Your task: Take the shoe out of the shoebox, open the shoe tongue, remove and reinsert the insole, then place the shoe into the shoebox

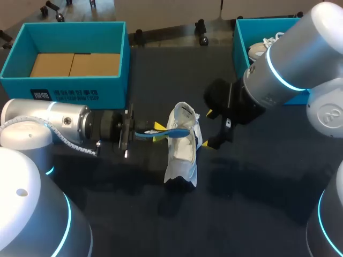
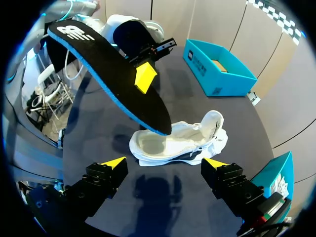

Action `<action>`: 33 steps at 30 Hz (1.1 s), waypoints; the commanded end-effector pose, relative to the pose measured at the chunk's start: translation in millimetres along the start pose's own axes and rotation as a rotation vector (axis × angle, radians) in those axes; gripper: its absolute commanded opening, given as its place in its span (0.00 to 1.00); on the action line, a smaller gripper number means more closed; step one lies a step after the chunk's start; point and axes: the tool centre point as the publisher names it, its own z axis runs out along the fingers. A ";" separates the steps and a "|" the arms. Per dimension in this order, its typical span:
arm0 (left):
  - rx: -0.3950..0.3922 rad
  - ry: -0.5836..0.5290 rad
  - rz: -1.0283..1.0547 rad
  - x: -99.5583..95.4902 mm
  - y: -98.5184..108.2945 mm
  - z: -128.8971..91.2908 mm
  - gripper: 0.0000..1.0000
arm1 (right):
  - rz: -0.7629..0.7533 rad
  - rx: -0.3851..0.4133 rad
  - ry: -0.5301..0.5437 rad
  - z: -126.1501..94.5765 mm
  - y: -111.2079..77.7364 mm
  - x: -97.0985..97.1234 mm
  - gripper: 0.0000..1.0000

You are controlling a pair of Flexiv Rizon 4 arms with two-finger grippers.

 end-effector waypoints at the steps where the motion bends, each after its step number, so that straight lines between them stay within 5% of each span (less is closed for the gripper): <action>1: 0.008 0.010 -0.007 -2.9 6.4 3.6 0.00 | 0.001 0.001 -0.002 1.9 0.7 0.3 1.00; 17: 0.018 -0.001 0.007 5.9 2.9 2.7 0.00 | -0.138 0.081 -0.043 5.8 -14.5 0.8 1.00; 33: -0.024 -0.021 -0.031 4.2 22.9 6.5 0.00 | -0.199 0.015 -0.012 35.5 -13.6 -24.4 1.00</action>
